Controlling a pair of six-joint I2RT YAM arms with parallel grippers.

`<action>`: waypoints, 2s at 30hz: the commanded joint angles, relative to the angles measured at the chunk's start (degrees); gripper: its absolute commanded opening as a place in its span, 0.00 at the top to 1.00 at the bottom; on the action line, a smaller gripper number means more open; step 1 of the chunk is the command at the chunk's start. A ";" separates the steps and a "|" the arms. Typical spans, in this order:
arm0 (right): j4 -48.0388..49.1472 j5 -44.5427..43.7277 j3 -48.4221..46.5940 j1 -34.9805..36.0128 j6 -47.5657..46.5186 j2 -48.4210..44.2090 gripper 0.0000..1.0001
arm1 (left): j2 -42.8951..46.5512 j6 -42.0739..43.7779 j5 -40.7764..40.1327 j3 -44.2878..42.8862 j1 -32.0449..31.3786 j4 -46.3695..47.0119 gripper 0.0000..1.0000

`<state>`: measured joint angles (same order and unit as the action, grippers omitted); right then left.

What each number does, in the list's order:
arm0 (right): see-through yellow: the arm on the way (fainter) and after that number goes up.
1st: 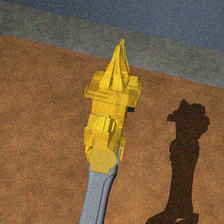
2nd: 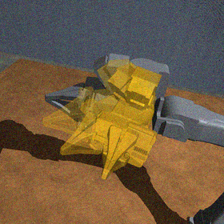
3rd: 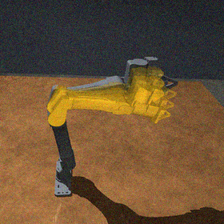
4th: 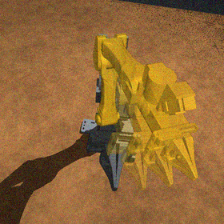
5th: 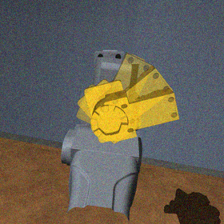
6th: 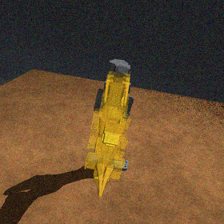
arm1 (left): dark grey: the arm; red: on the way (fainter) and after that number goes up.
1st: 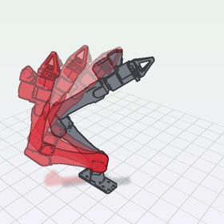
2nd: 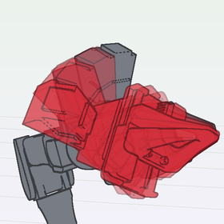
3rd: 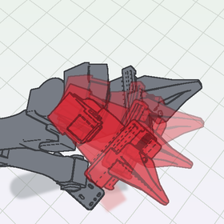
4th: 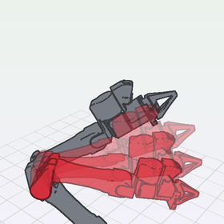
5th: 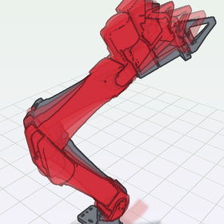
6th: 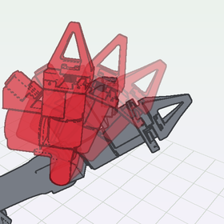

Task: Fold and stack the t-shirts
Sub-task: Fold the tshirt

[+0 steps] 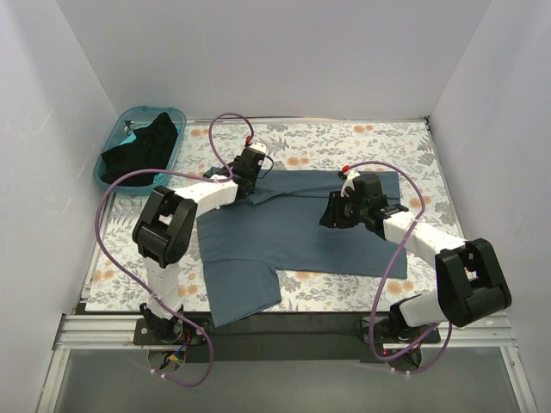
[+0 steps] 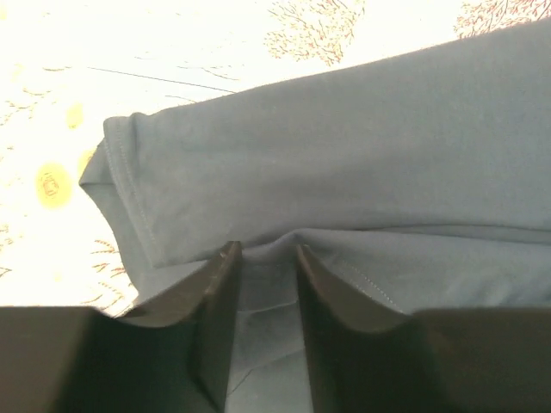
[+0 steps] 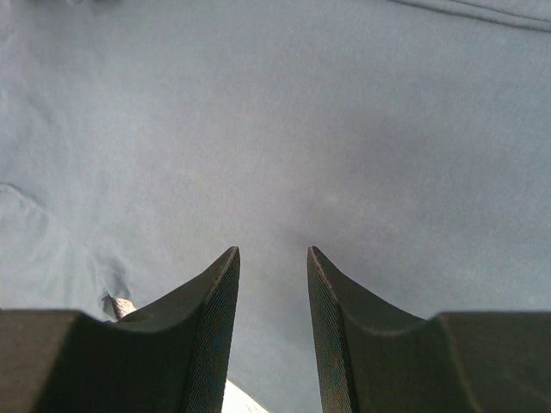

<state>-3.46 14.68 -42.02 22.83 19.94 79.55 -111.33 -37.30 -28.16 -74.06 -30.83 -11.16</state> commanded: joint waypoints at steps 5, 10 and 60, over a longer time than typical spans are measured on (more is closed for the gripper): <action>-2.07 -0.96 0.10 -0.42 -3.85 -2.73 0.62 | 4.87 -2.69 4.95 -0.92 0.07 -2.19 0.52; -4.53 -2.72 0.01 -0.68 -6.93 -4.40 0.61 | 10.42 -4.01 10.32 2.95 -1.69 -3.17 0.44; -24.84 -32.96 -1.49 -1.03 -7.55 -30.59 0.02 | 6.12 2.07 17.00 -0.38 -8.19 -13.97 1.00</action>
<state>-28.64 -17.47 -42.61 21.87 13.50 49.95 -108.53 -31.44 -12.95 -71.72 -37.71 -19.73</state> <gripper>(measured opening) 0.980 0.019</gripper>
